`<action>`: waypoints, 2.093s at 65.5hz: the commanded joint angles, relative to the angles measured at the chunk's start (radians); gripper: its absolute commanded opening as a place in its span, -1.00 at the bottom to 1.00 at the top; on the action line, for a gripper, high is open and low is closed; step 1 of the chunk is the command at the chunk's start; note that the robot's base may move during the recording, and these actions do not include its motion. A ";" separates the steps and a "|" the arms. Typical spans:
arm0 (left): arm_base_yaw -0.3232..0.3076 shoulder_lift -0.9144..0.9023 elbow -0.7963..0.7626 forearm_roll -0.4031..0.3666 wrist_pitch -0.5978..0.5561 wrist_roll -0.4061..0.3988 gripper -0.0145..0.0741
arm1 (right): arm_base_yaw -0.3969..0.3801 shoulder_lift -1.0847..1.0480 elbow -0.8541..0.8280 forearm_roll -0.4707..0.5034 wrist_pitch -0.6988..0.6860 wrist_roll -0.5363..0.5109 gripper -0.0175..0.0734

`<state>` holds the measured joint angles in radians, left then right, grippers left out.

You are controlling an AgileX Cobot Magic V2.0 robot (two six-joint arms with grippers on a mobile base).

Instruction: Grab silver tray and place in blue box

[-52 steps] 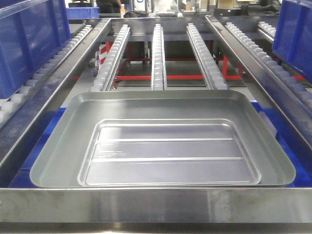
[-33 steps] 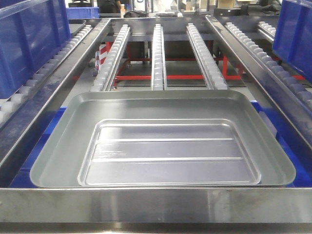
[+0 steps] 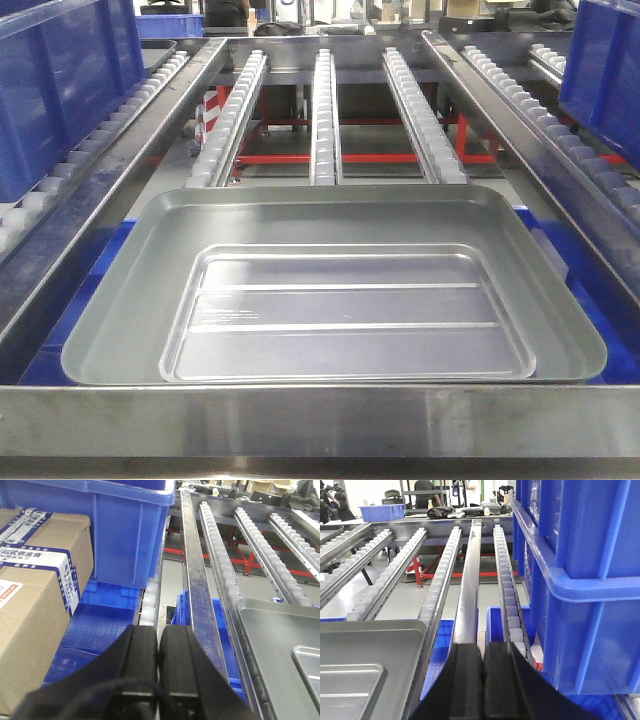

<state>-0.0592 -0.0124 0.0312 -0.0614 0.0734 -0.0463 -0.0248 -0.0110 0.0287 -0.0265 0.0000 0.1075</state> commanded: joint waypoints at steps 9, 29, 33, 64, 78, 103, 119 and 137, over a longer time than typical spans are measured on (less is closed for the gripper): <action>-0.003 -0.009 -0.080 -0.083 -0.017 -0.005 -0.69 | 0.000 -0.012 -0.066 0.001 -0.092 -0.010 -0.51; -0.003 0.285 -0.395 -0.083 0.395 0.114 -0.69 | 0.002 0.372 -0.369 0.001 0.270 -0.011 -0.51; -0.003 0.392 -0.450 -0.083 0.475 0.166 -0.69 | 0.004 0.500 -0.435 0.001 0.363 -0.011 -0.51; -0.003 0.918 -0.546 -0.402 0.513 0.168 -0.69 | 0.005 1.045 -0.578 0.081 0.552 -0.011 -0.51; -0.116 1.036 -0.673 -0.364 0.513 0.101 -0.69 | 0.104 1.125 -0.666 0.141 0.629 0.036 -0.49; -0.522 1.364 -0.894 0.014 0.463 -0.422 -0.69 | 0.469 1.337 -0.878 -0.148 0.670 0.508 -0.49; -0.565 1.557 -1.030 0.073 0.468 -0.586 -0.69 | 0.511 1.495 -1.031 -0.104 0.676 0.508 -0.49; -0.633 1.624 -1.134 0.291 0.579 -0.733 -0.69 | 0.511 1.525 -1.037 -0.103 0.626 0.508 -0.49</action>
<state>-0.6647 1.6371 -1.0449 0.1838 0.6334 -0.7437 0.4893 1.5477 -0.9729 -0.1258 0.6728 0.6122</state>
